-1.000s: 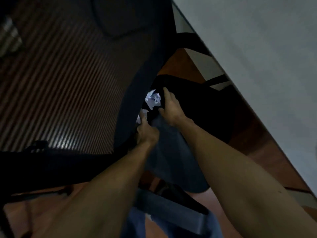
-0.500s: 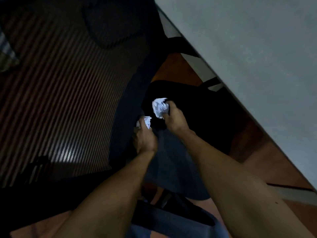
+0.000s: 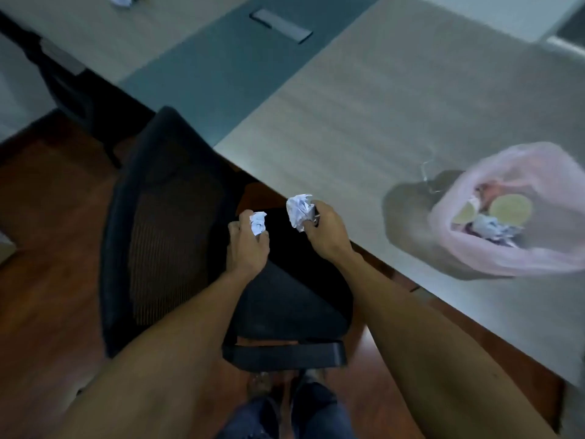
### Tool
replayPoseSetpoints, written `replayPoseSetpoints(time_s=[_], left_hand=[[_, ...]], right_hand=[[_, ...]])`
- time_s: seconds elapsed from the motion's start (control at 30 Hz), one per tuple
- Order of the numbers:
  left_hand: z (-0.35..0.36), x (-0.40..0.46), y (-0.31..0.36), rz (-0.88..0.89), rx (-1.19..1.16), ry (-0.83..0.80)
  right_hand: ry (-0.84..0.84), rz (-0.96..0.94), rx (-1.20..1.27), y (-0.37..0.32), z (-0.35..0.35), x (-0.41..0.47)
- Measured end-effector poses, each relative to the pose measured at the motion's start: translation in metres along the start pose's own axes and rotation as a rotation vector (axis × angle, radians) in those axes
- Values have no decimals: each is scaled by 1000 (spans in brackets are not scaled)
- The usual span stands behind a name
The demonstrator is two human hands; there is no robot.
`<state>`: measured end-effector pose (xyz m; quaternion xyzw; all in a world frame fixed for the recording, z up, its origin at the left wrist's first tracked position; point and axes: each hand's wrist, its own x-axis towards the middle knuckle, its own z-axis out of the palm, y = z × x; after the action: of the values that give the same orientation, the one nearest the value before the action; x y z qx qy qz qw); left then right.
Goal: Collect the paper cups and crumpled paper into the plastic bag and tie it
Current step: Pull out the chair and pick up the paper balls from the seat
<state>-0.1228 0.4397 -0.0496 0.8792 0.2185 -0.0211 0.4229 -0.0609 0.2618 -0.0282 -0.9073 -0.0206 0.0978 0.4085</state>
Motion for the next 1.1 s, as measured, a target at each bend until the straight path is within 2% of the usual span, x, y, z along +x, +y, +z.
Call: replayPoseSetpoints(time_s=[0.23, 0.43, 0.6, 0.8, 1.1], left_hand=[[-6, -21, 102, 226, -12, -82], [33, -50, 189, 390, -89, -220], [74, -70, 246, 516, -87, -307], [135, -73, 300, 592, -38, -376], [224, -66, 341, 642, 112, -517]], right_hand=[[248, 67, 22, -11, -117, -53], [469, 142, -40, 22, -204, -103], [575, 262, -69, 61, -260, -126], [639, 369, -84, 113, -316, -119], [549, 480, -59, 188, -353, -77]])
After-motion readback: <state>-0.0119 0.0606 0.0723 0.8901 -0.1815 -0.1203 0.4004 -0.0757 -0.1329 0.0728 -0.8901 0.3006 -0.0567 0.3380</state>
